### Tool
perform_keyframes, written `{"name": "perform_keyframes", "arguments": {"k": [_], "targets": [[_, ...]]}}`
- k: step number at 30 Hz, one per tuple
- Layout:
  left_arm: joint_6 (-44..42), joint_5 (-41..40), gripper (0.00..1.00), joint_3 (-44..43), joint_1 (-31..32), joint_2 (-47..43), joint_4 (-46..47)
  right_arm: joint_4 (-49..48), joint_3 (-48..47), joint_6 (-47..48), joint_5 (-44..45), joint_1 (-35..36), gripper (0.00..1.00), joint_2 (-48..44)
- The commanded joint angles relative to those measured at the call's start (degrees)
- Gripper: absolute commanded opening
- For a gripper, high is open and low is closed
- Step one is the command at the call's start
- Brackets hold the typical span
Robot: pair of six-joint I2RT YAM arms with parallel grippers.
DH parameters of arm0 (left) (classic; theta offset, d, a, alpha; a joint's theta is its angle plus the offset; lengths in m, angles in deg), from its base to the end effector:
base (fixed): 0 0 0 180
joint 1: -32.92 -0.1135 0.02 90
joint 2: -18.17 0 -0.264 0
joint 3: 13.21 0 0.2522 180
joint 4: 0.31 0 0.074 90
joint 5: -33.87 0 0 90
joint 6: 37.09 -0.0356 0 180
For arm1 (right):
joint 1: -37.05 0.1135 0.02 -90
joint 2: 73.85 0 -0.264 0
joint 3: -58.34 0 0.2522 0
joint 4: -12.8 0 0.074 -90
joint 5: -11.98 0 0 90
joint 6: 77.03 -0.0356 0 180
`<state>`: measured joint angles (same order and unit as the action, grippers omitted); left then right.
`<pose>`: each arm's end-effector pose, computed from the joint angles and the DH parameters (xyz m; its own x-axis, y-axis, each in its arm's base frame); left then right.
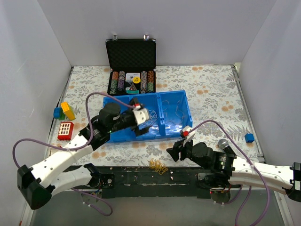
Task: Untangle the cables
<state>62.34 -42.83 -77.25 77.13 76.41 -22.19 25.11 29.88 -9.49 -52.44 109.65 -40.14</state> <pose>0.1637 -0.1707 0.3334 -0.3330 0.1015 -0.9375 0.7932 0.5677 -0.2203 0.0603 0.1411 0.2049 -0.3652 -0.0129 -0.9308 -0.6472 0.7223 0.2438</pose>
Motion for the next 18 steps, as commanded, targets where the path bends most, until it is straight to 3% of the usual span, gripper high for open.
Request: {"name": "perform_keyframes", "arguments": {"k": [1,8,18], "targets": [[-8.2,21.2,0.95,6.8,3.3,-3.4,-15.1,-1.8,0.8,-0.8,1.1,-0.1,0.66,-0.2],[-20.2,23.9,0.61,13.0,8.0,3.1,-17.1,-0.3,-0.4,-1.1,2.1,0.0,0.64,-0.6],[-9.9,29.6,0.63,8.9,8.4,16.8,-10.3,0.5,-0.9,-1.3,2.8,-0.1,0.61,-1.3]]}}
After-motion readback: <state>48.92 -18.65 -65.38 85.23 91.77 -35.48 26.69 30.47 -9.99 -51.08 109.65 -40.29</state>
